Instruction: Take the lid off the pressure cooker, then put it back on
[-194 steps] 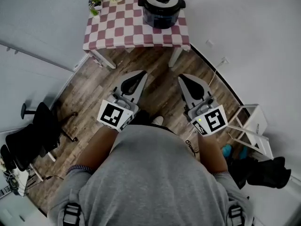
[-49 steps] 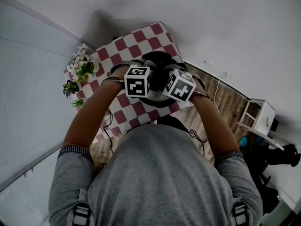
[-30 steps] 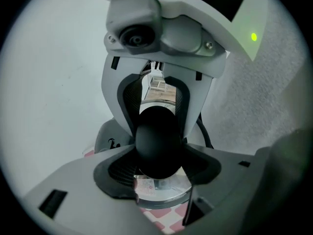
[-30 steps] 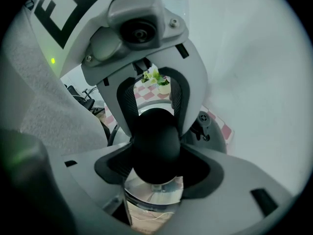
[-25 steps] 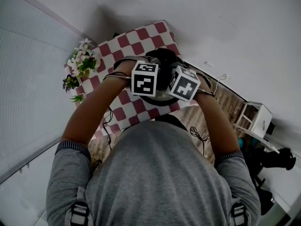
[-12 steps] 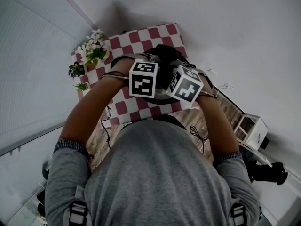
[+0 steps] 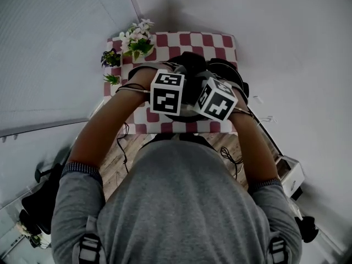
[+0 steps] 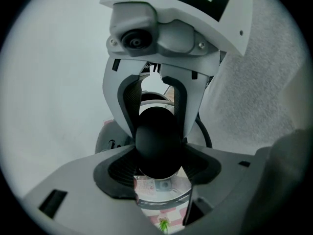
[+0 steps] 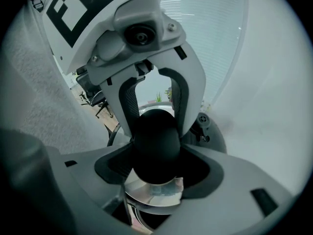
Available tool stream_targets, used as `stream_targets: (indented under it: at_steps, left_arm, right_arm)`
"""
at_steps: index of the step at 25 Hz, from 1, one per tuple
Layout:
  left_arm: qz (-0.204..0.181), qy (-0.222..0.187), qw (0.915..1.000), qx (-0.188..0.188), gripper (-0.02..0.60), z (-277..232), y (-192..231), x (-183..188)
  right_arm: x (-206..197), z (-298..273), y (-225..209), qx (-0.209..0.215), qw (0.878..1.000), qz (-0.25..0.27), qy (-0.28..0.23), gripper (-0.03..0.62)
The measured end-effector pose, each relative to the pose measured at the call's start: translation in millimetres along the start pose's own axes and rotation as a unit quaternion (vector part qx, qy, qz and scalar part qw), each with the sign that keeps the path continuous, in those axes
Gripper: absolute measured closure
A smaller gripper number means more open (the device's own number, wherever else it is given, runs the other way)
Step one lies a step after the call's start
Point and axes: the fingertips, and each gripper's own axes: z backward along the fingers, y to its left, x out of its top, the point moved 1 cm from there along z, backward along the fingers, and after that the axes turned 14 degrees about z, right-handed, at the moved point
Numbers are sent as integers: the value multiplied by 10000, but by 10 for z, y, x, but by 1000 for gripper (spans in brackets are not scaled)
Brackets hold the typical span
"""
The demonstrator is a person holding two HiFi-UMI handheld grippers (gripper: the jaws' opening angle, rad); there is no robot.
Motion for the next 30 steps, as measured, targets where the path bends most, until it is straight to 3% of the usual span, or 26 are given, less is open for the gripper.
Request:
stream_targets:
  at_steps: [8,19,30]
  left_arm:
    - [640,36,9975,308,282,243,-141,-601]
    - [1525,20,9862,644,282,384,-271,-1388]
    - [2035,-18,9777,529,282,-29,-379,-1985]
  right_arm:
    - [571,-302,164,323,9976,603,-128,299]
    - [1170,-812,342,805,9873,1361,-140,299]
    - [1206,-1525,536,1224,9801,1566,-22,299]
